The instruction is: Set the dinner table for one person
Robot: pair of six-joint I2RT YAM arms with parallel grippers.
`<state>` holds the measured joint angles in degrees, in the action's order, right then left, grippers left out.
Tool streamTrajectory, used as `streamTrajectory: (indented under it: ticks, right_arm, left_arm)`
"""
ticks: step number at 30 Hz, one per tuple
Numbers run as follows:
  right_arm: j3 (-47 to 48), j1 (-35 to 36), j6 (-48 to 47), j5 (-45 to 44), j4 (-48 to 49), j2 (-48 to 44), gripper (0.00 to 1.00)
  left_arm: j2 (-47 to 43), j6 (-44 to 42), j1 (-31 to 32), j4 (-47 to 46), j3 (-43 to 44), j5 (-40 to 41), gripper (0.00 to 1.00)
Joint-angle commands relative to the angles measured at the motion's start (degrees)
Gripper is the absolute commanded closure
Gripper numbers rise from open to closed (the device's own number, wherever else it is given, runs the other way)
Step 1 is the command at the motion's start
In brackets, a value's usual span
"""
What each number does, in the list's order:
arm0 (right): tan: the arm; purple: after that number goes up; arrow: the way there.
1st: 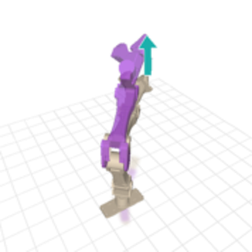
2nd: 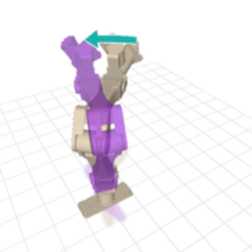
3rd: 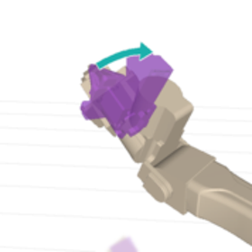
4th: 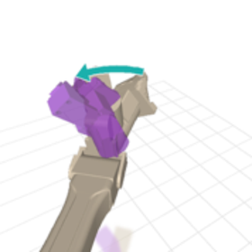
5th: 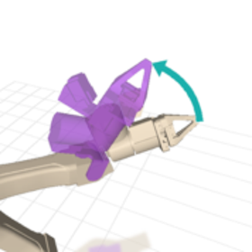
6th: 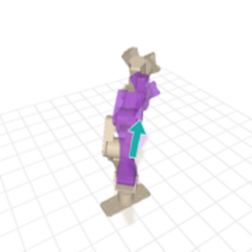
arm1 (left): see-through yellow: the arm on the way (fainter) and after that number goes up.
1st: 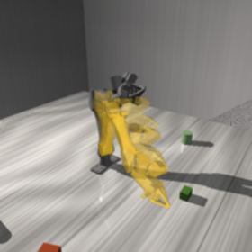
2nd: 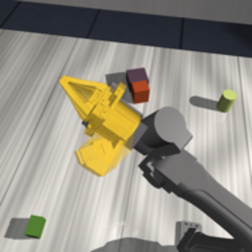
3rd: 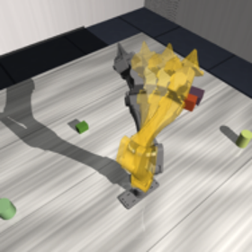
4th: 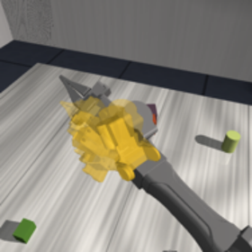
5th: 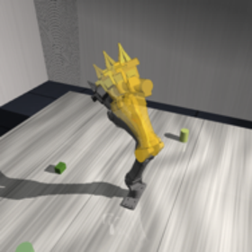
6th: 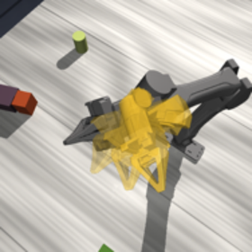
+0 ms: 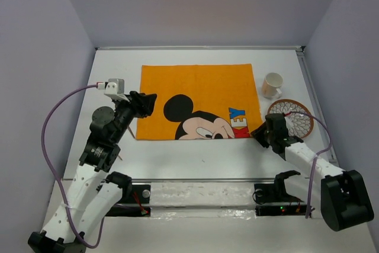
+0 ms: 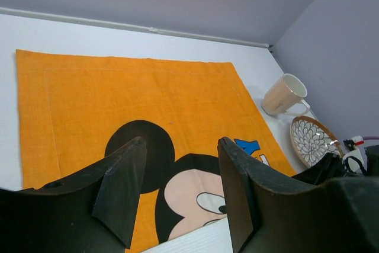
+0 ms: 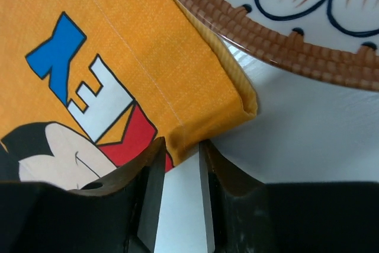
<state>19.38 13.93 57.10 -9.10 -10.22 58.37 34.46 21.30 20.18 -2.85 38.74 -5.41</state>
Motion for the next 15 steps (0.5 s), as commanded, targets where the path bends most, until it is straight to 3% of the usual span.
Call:
streamTrajectory:
  ticks: [1,4,15]
  right_arm:
    - [-0.2,0.3,2.4,0.6,1.3,3.3,0.72]
    - [-0.2,0.3,2.3,1.4,0.8,1.8,0.82]
    - [-0.2,0.3,1.3,1.6,-9.6,-6.4,0.83]
  left_arm:
    - [-1.8,-2.8,1.1,-0.5,0.3,-0.1,0.38]
    - [-2.6,-3.0,1.5,-0.2,0.5,0.6,0.38]
    - [-3.6,-3.5,3.1,0.3,0.7,1.9,0.37]
